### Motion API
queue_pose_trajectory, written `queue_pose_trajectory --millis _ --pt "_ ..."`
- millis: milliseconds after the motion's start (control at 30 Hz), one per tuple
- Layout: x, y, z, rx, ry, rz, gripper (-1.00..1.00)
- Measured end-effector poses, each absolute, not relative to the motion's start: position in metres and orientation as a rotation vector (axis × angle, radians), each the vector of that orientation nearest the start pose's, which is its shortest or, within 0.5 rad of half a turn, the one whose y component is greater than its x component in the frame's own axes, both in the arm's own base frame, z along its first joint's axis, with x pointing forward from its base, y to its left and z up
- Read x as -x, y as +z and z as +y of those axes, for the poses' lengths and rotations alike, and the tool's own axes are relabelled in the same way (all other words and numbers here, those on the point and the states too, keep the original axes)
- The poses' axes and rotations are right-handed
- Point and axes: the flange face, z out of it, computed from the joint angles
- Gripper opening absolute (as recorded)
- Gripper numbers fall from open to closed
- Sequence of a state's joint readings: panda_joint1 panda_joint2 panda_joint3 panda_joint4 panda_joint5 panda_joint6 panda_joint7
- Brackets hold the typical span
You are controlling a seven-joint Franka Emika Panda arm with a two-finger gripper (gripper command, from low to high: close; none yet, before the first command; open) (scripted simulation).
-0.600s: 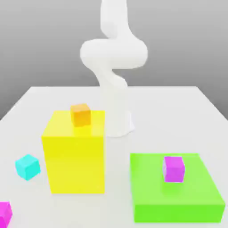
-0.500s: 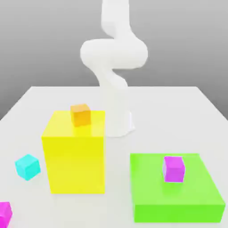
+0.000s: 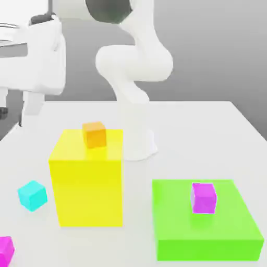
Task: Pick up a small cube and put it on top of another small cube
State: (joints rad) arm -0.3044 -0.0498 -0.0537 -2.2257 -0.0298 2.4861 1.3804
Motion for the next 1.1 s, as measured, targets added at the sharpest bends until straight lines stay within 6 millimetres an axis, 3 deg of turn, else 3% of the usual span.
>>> queue_pose_trajectory --millis 200,400,533,567,800,933,1100 --pt "-0.508 0.322 -0.248 1.684 -0.231 2.551 0.00" --pt "-0.480 0.213 -0.295 1.371 -0.037 2.812 0.00" --pt "-0.474 0.149 -0.303 1.309 -0.002 2.855 0.00" --pt "-0.473 0.135 -0.303 1.307 -0.001 2.856 -1.00" --pt "-0.473 0.133 -0.303 1.305 -0.002 2.856 -1.00" --pt "-0.473 0.183 -0.302 1.308 -0.002 2.855 -1.00" --pt "-0.467 0.246 -0.277 1.461 -0.007 2.786 -1.00"
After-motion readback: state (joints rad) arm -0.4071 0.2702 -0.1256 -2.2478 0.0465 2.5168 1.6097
